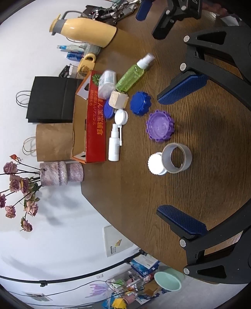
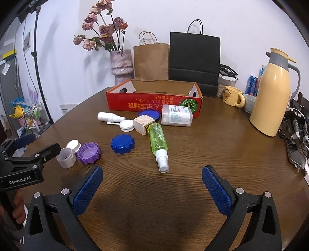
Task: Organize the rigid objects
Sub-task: 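Move the left gripper to the clear plastic ring and close on it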
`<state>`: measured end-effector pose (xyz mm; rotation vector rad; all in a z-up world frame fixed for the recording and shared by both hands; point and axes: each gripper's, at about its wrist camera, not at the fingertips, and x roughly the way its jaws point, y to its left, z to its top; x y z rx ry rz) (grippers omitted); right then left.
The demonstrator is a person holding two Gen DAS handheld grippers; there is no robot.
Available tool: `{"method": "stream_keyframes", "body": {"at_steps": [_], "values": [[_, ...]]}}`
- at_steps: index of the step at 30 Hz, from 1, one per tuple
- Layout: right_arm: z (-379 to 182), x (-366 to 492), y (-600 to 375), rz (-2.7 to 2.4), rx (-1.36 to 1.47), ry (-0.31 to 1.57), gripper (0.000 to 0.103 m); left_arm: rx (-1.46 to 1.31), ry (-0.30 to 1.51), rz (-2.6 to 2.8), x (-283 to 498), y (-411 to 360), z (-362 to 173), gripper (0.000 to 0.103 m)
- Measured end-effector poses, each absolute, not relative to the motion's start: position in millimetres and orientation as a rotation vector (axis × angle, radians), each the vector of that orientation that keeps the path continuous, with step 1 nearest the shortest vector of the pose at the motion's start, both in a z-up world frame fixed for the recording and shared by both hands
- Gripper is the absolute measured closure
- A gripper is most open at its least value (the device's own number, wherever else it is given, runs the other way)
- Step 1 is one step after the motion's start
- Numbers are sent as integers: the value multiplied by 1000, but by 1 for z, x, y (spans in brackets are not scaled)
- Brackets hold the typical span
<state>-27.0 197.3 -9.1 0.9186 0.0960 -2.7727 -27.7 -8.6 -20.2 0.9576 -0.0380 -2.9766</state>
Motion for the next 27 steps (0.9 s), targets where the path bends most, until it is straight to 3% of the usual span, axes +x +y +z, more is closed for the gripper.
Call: {"method": "stream_keyframes", "body": {"at_steps": [27], "values": [[-30,-58,183,-2710,1022,110,0,1225,-25,-2816,-68,-31,-65,1]]}}
